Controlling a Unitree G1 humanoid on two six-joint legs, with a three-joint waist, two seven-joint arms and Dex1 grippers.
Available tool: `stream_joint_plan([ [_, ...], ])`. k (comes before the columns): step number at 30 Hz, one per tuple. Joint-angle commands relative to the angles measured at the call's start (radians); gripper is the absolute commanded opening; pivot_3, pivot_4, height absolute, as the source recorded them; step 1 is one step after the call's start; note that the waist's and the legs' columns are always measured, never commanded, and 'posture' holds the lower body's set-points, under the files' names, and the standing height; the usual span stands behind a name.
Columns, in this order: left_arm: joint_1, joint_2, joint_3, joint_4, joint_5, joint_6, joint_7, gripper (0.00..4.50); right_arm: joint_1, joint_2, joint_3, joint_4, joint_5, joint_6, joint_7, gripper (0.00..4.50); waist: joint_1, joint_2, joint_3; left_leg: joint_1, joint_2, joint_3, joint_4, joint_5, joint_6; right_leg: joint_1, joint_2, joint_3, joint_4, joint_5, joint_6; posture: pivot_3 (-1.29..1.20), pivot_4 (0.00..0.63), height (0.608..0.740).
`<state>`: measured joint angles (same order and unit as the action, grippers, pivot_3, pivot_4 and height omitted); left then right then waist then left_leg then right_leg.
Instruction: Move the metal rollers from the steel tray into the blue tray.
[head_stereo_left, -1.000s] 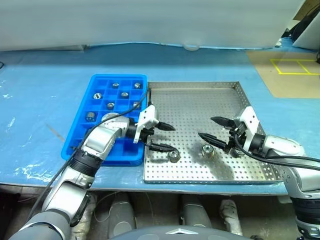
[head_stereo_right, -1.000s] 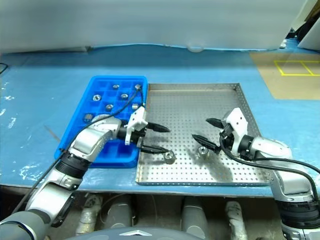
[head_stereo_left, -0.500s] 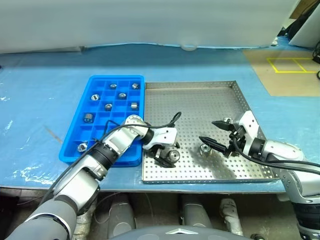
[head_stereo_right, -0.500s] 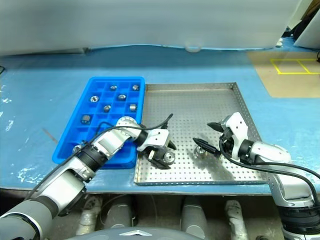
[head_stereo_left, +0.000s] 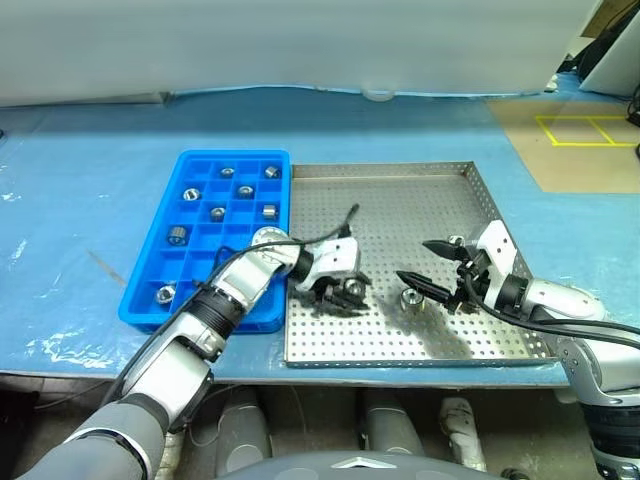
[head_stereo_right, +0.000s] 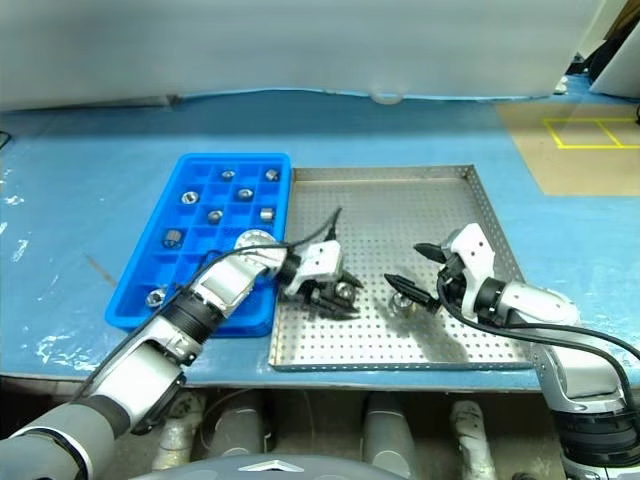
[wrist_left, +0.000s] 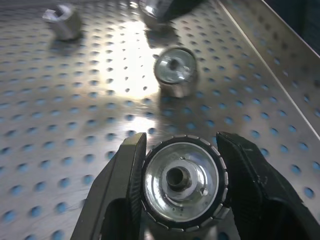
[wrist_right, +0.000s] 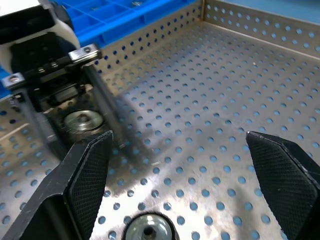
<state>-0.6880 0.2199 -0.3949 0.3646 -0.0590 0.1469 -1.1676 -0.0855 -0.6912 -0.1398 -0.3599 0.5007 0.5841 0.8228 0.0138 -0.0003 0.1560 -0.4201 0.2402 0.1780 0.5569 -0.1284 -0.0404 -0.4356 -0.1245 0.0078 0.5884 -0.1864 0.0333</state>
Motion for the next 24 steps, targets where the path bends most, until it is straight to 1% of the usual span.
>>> stream_joint_plan([
  [1, 0.037, 0.015, 0.104, -0.116, -0.042, 0.090, 0.113, 1.87, -0.070, -0.002, 0.026, 0.014, 0.032, -0.014, 0.054, 4.50, 0.000, 0.000, 0.000, 0.000, 0.000, 0.000, 0.000, 0.000, 0.000, 0.000, 0.000, 0.000, 0.000, 0.000, 0.000, -0.22, 0.150, 0.740],
  [6, 0.114, 0.027, 0.207, -0.259, -0.075, 0.215, 0.265, 1.87, -0.209, 0.025, 0.117, 0.109, 0.004, -0.046, 0.117, 4.50, 0.009, 0.000, 0.000, 0.000, 0.000, 0.000, 0.000, 0.000, 0.000, 0.000, 0.000, -0.001, 0.001, 0.000, 0.000, -0.12, 0.150, 0.740],
  [10, 0.174, -0.009, 0.321, -0.374, -0.103, 0.305, 0.455, 1.87, -0.331, 0.070, 0.185, 0.197, -0.008, -0.088, 0.183, 4.50, 0.024, 0.000, 0.000, -0.001, 0.000, 0.000, 0.000, 0.000, 0.000, 0.000, 0.000, -0.002, 0.001, 0.000, -0.001, -0.06, 0.150, 0.740],
  [15, 0.237, -0.038, 0.406, -0.484, -0.114, 0.364, 0.624, 1.87, -0.457, 0.142, 0.249, 0.292, -0.030, -0.156, 0.255, 4.50, 0.041, 0.000, 0.000, -0.001, 0.001, -0.001, 0.000, 0.000, 0.000, 0.000, 0.000, -0.003, 0.001, 0.000, -0.001, 0.03, 0.150, 0.740],
  [18, 0.276, -0.050, 0.450, -0.539, -0.085, 0.363, 0.745, 1.87, -0.511, 0.172, 0.290, 0.361, -0.066, -0.207, 0.300, 4.50, 0.054, -0.001, 0.000, -0.002, 0.001, -0.001, 0.000, 0.000, 0.000, -0.001, 0.000, -0.004, 0.001, 0.000, -0.001, 0.05, 0.150, 0.740],
  [20, 0.337, -0.070, 0.507, -0.627, -0.081, 0.390, 0.845, 1.87, -0.549, 0.199, 0.318, 0.416, -0.088, -0.240, 0.333, 4.50, 0.059, -0.001, 0.001, -0.003, 0.001, -0.001, 0.000, 0.000, 0.000, -0.001, 0.000, -0.004, 0.001, 0.000, -0.001, 0.09, 0.150, 0.740],
  [24, 0.470, -0.072, 0.536, -0.797, -0.063, 0.425, 0.937, 1.87, -0.593, 0.240, 0.347, 0.519, -0.125, -0.301, 0.382, 4.50, 0.067, -0.002, 0.001, -0.005, 0.002, -0.003, 0.000, 0.000, 0.000, -0.001, 0.000, -0.006, 0.000, 0.000, -0.001, 0.14, 0.150, 0.740],
])
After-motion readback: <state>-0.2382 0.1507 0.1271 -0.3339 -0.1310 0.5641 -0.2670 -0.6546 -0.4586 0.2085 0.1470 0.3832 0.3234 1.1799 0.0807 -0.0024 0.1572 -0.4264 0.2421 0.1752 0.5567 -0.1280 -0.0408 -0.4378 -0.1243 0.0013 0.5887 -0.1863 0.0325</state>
